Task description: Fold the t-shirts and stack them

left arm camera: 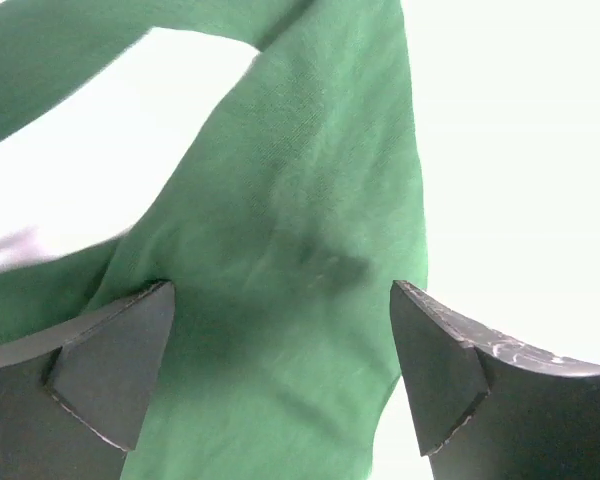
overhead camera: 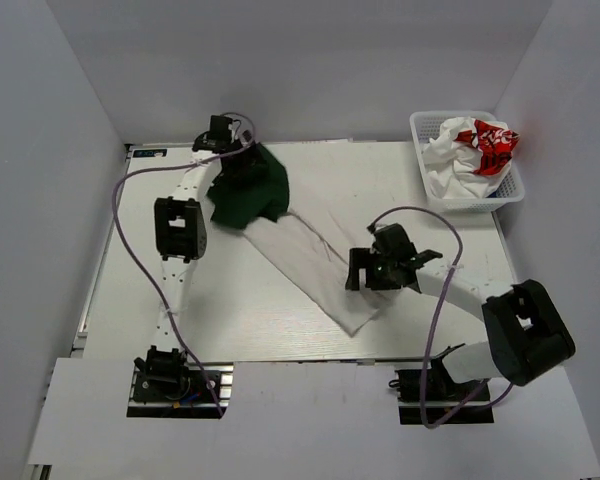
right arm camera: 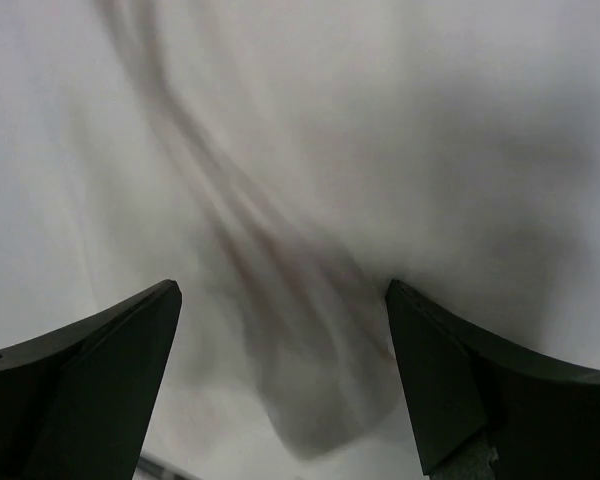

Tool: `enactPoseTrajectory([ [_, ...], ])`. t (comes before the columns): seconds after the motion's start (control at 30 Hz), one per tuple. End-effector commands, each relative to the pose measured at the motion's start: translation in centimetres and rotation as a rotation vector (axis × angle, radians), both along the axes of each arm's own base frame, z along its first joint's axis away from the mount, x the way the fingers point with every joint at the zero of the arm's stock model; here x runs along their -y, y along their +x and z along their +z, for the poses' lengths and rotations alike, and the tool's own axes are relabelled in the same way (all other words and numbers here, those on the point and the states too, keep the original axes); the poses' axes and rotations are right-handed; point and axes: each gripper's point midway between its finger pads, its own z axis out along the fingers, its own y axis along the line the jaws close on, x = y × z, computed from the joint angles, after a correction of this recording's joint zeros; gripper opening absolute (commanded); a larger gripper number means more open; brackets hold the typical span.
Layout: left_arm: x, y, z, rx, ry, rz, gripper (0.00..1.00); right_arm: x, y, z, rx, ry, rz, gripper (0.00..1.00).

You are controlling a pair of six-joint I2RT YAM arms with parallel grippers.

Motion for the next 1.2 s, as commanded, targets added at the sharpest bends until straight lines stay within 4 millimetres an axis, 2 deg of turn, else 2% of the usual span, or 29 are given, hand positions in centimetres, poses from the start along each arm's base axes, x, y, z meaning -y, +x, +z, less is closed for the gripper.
enactPoseTrajectory([
  [0.0,7.7,5.8,-4.2,0.257,-0.149,-0.151,1.0,-0.5,-11.6,-2.4,-0.333,-0.042,0.254,0.9],
  [0.03,10.0,6.1,-4.3,0.316,-0.21,-0.169,1.0,-1.0,-12.5,-2.0,-0.332,-0.032,0.301,0.9],
  [0.07,10.9,6.3,-4.3,0.339,-0.226,-0.16,1.0,-1.3,-13.4,-1.8,-0.331,-0.025,0.362,0.9],
  [0.1,11.8,6.4,-4.1,0.367,-0.234,-0.163,1.0,-2.9,-14.8,-0.8,-0.324,0.036,0.457,0.9],
  [0.13,13.5,6.9,-2.5,0.426,-0.253,-0.17,1.0,-3.7,-16.0,-0.5,-0.326,0.056,0.53,0.9],
  [0.23,15.0,7.6,-2.6,0.477,-0.262,-0.172,1.0,-5.8,-18.3,0.7,-0.307,0.107,0.704,0.9],
  [0.3,17.1,7.5,-1.9,0.539,-0.296,-0.195,1.0,-6.7,-19.0,0.9,-0.28,0.127,0.781,0.9],
  [0.33,17.2,7.7,-1.5,0.559,-0.3,-0.196,1.0,-7.2,-19.9,1.2,-0.278,0.148,0.835,0.9],
  [0.4,19.3,7.2,-0.5,0.601,-0.321,-0.227,1.0,-8.0,-20.2,1.6,-0.247,0.172,0.877,0.9],
  [0.43,19.5,7.4,0.9,0.631,-0.334,-0.236,1.0,-8.2,-19.7,1.6,-0.212,0.153,0.87,0.9],
  [0.47,20.7,6.8,2.7,0.671,-0.37,-0.28,1.0,-8.2,-19.5,1.8,-0.191,0.146,0.873,0.9],
  [0.57,22.0,5.9,5.4,0.723,-0.348,-0.345,1.0,-8.7,-17.1,3.6,-0.062,0.107,0.834,0.9],
  [0.6,21.9,5.8,8.3,0.761,-0.348,-0.352,1.0,-9.1,-16.5,4.4,-0.032,0.12,0.828,0.9],
  [0.67,21.7,5.4,11.5,0.804,-0.338,-0.365,1.0,-9.4,-15.5,6.3,0.05,0.138,0.8,0.9],
  [0.7,21.4,4.9,14.3,0.811,-0.33,-0.371,1.0,-8.9,-14.0,7.2,0.122,0.098,0.735,0.9],
  [0.77,21.5,3.6,17.5,0.824,-0.337,-0.421,1.0,-8.2,-12.7,7.6,0.148,0.062,0.644,0.9],
  [0.83,21.6,1.8,19.4,0.809,-0.321,-0.456,1.0,-6.6,-10.4,7.9,0.201,-0.011,0.481,0.9],
  [0.87,21.0,0.5,22.2,0.827,-0.317,-0.462,1.0,-5.9,-9.6,7.9,0.209,-0.037,0.424,0.9],
  [0.93,20.1,-1.3,23.7,0.802,-0.29,-0.476,1.0,-5.4,-9.4,7.9,0.177,-0.024,0.333,0.9],
  [0.97,19.8,-3.3,25.9,0.805,-0.279,-0.48,1.0,-4.9,-9.1,7.8,0.172,-0.031,0.292,0.9],
  [1.03,19.4,-6.5,25.2,0.704,-0.244,-0.487,1.0,-3.9,-8.7,7.3,0.138,-0.031,0.205,0.9],
  [1.07,18.5,-8.1,22.0,0.603,-0.216,-0.478,1.0,-3.0,-8.7,6.6,0.121,-0.054,0.148,0.9],
  [1.1,18.4,-10.1,20.8,0.546,-0.199,-0.483,1.0,-2.1,-8.1,6.3,0.103,-0.057,0.07,0.9],
  [1.13,17.7,-13.2,22.1,0.515,-0.194,-0.474,1.0,-1.1,-8.3,5.9,0.085,-0.087,0.043,0.9],
  [1.17,16.6,-16.1,16.8,0.378,-0.156,-0.459,1.0,-0.1,-8.5,5.5,0.048,-0.113,-0.009,0.9],
])
